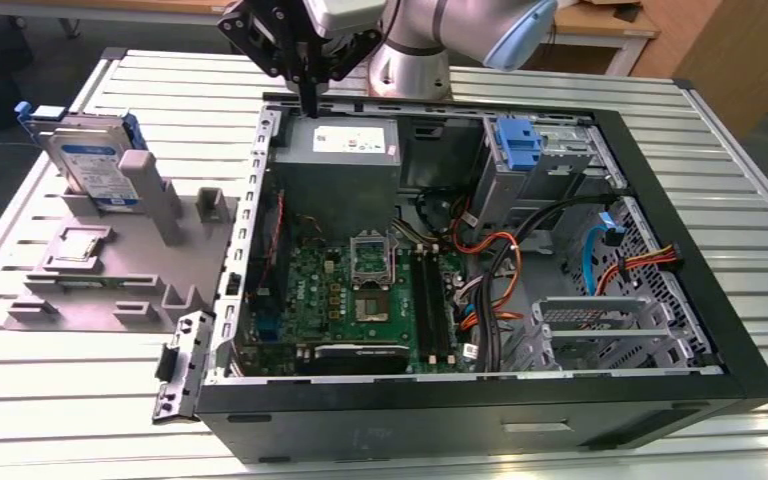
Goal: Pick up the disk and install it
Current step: 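Reach for the disk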
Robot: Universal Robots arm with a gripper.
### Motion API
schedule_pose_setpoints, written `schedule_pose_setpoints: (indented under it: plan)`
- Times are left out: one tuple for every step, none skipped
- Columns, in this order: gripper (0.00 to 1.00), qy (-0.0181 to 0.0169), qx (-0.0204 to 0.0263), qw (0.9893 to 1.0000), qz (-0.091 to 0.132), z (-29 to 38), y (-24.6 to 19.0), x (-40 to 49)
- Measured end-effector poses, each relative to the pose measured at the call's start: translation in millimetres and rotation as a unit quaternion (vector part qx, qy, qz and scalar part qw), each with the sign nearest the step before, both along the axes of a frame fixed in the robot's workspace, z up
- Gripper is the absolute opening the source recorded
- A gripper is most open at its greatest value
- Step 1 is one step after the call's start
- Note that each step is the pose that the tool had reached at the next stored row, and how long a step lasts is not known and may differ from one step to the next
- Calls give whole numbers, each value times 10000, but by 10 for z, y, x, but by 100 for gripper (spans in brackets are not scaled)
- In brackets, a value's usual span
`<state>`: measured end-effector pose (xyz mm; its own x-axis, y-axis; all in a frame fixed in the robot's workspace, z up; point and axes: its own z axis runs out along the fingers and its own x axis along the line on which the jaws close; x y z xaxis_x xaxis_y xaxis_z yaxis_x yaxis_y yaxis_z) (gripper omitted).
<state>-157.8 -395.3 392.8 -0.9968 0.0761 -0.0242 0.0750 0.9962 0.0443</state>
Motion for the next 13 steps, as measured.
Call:
schedule_pose_setpoints:
  plan:
    - [10,0,0,10000,0,0,0,-1]
    - [10,0,0,10000,0,0,0,-2]
    - [10,0,0,10000,0,0,0,-2]
    - [10,0,0,10000,-1,0,0,-4]
    - [10,0,0,10000,-1,0,0,-9]
    - [10,0,0,10000,-1,0,0,-11]
    - [10,0,0,10000,0,0,0,-14]
    - [10,0,0,10000,0,0,0,-17]
    - [10,0,0,10000,-1,0,0,-22]
    - [10,0,0,10000,-1,0,0,-27]
    - [10,0,0,10000,0,0,0,-29]
    - [10,0,0,10000,0,0,0,-30]
    - [10,0,0,10000,0,0,0,-31]
